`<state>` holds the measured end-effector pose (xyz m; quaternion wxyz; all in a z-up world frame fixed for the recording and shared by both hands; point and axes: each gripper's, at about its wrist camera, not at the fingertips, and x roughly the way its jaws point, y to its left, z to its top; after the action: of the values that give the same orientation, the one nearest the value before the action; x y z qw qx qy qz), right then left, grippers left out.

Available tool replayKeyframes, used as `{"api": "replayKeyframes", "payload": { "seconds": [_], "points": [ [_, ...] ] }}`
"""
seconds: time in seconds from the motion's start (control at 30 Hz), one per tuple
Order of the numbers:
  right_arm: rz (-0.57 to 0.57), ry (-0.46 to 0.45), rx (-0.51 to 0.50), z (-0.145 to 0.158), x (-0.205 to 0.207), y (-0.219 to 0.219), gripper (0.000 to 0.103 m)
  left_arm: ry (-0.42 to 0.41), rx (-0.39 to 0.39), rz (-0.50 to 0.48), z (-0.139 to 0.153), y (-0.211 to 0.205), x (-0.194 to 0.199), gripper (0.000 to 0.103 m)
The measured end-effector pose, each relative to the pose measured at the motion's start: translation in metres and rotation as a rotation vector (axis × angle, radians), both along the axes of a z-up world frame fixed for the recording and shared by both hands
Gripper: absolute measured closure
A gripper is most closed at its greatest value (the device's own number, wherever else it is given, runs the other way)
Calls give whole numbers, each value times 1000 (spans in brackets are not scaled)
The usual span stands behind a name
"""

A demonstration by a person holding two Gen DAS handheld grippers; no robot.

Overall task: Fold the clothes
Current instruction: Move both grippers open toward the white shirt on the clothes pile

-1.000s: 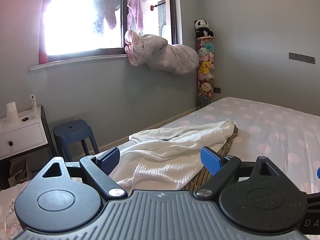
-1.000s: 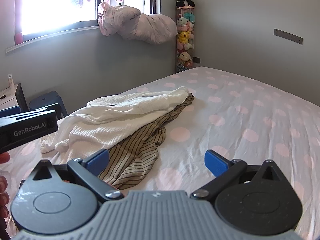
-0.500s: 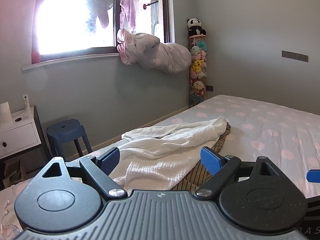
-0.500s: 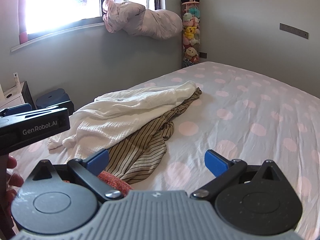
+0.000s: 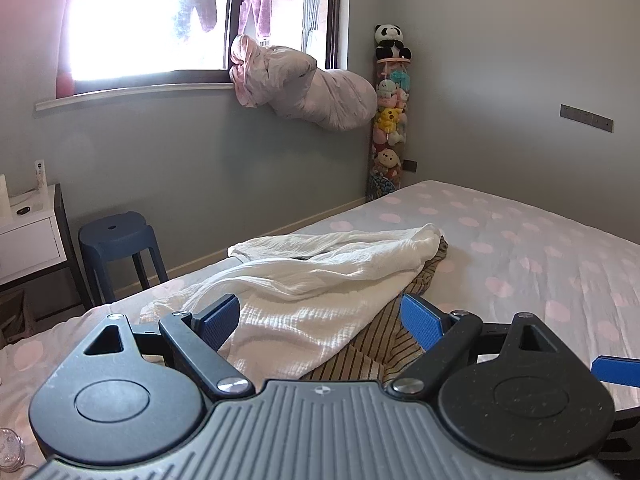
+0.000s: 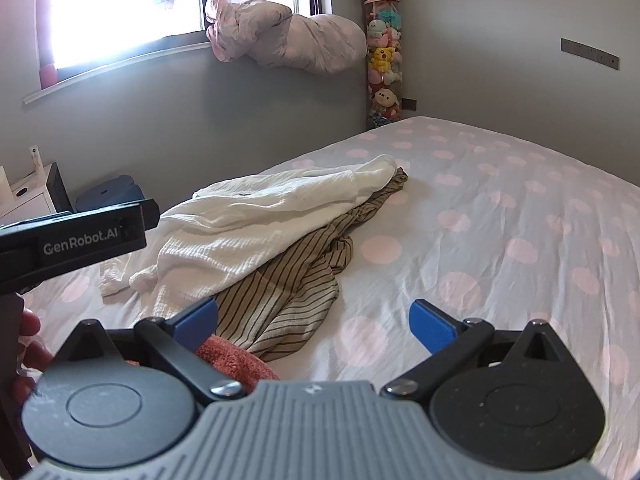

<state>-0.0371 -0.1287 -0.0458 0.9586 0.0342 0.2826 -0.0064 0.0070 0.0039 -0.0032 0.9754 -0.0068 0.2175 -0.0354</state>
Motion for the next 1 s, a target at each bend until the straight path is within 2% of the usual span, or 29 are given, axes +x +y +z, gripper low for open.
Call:
{"api": "replayKeyframes", "payload": {
  "seconds": [0.17,1.0],
  "points": [
    [4,9,8,0,0,-1,1,33,-17,11,-2,4,3,15],
    [2,46,45,-3,6,-10,1,90,-42,-17,-10,3,9,15]
  ]
}}
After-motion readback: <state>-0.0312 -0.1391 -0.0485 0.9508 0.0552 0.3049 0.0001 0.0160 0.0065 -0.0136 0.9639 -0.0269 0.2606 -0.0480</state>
